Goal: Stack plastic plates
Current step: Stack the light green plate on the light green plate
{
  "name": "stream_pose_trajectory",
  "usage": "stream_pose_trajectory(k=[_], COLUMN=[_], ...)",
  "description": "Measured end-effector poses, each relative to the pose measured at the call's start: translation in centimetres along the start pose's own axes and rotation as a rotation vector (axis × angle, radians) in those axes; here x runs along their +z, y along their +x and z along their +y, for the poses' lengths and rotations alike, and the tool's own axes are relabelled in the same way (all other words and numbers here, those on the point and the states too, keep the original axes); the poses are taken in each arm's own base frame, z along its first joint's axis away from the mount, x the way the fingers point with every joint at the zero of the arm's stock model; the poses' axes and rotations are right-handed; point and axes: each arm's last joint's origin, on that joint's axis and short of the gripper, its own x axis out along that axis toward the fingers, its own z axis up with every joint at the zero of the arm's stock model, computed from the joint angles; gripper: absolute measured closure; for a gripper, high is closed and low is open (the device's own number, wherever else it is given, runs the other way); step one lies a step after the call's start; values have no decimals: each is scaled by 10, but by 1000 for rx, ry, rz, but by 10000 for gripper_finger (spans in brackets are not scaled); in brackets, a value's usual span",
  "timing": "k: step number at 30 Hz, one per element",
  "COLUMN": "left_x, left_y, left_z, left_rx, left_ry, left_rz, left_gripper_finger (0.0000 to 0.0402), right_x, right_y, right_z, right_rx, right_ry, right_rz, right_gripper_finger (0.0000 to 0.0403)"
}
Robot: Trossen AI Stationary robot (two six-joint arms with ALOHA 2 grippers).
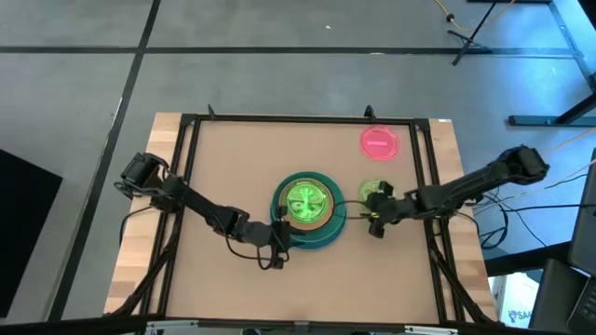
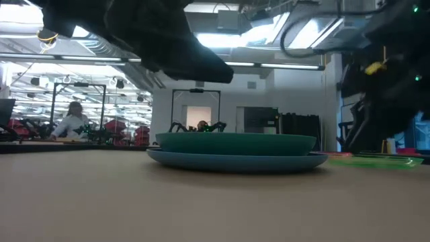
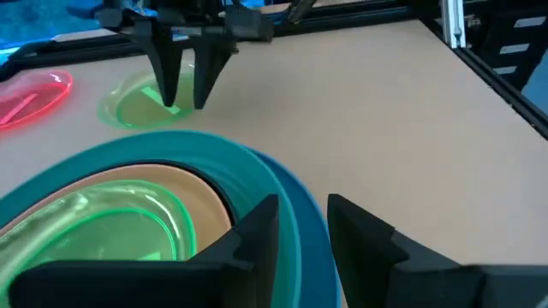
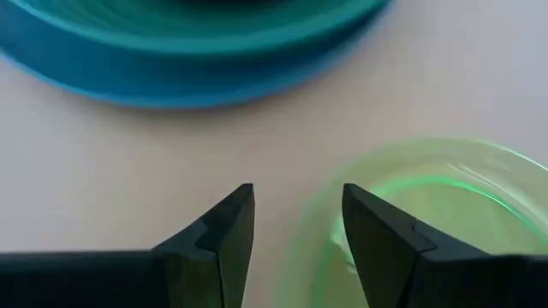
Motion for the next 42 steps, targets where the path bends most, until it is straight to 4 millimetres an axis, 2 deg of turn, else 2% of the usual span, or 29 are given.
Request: stream_pose_trajectory(k=[6,8,11,15,17,20,26,29,34,38,42], left_x=[-1,-1,0,0,0,0,5,10,10,5,0], left_y=[-1,-2,-2,-2,-2,-2,-11,-22,-43,-55,-61], left_z=[-3,-4,-5,-5,-5,-6,-10,-11,-14,-19,-25], left_rx=[-11,-14,-16,-16,-16,-19,-35,-31,80,170,225], left_ry=[2,4,3,3,3,2,5,-2,-38,-66,-113], left_rz=[-2,-2,-7,-6,-7,-10,-12,19,98,126,139], left_gripper_finger=[305,305,305,305,305,305,305,305,305,305,305], right_x=[-4,-5,-3,0,4,12,48,70,98,109,113], right_y=[20,26,31,31,30,25,9,5,4,10,26], right_z=[4,6,7,8,9,12,21,30,46,57,67], right_rx=[-151,-182,-211,-222,-234,-277,-350,-307,-168,-47,25], right_ry=[-45,-63,-76,-106,-138,-192,-289,-316,-394,-469,-505], right_rz=[118,135,140,134,137,170,162,62,-141,-256,-317], right_gripper_finger=[234,245,288,372,393,386,399,399,401,401,402])
